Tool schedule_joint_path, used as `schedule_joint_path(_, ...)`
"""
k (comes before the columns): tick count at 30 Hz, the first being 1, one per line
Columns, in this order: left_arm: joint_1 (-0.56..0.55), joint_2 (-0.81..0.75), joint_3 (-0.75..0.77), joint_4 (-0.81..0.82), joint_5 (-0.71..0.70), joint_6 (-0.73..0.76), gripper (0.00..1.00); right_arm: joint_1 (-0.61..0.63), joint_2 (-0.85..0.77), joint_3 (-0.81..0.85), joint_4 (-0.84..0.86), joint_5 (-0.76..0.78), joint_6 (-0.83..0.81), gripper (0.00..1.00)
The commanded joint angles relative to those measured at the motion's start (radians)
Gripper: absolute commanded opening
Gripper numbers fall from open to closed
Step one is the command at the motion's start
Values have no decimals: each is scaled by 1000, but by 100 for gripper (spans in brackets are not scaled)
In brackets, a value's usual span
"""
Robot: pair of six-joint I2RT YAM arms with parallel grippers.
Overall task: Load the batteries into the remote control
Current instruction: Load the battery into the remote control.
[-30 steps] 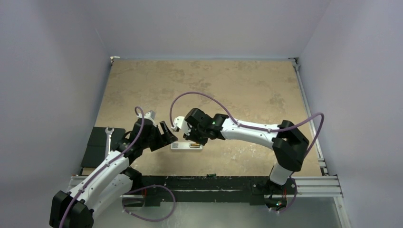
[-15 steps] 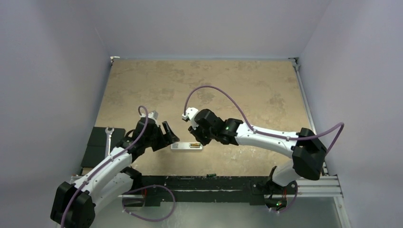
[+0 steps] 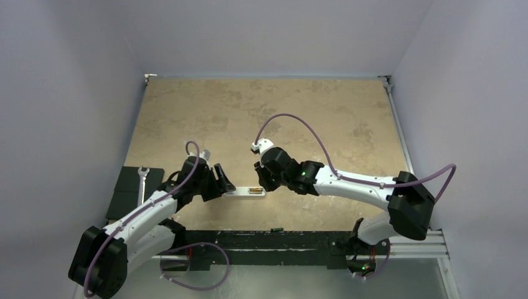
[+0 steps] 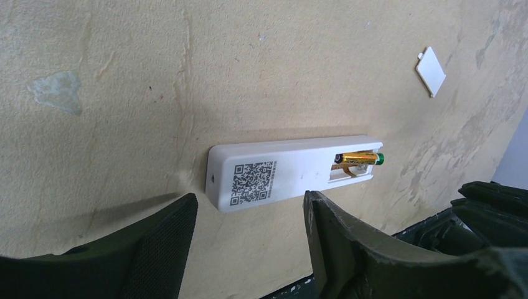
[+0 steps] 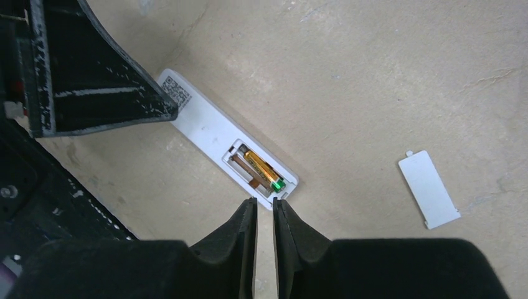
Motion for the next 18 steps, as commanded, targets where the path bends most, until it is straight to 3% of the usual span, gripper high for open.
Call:
schedule_joint_path(1,5,13,-12,71,25,15,61,-8,-3,-13,72,-12,112,23)
schedule_joint_path(18,4,35,-25,109,43,31,49,-21,56,-68,132,43,305,29)
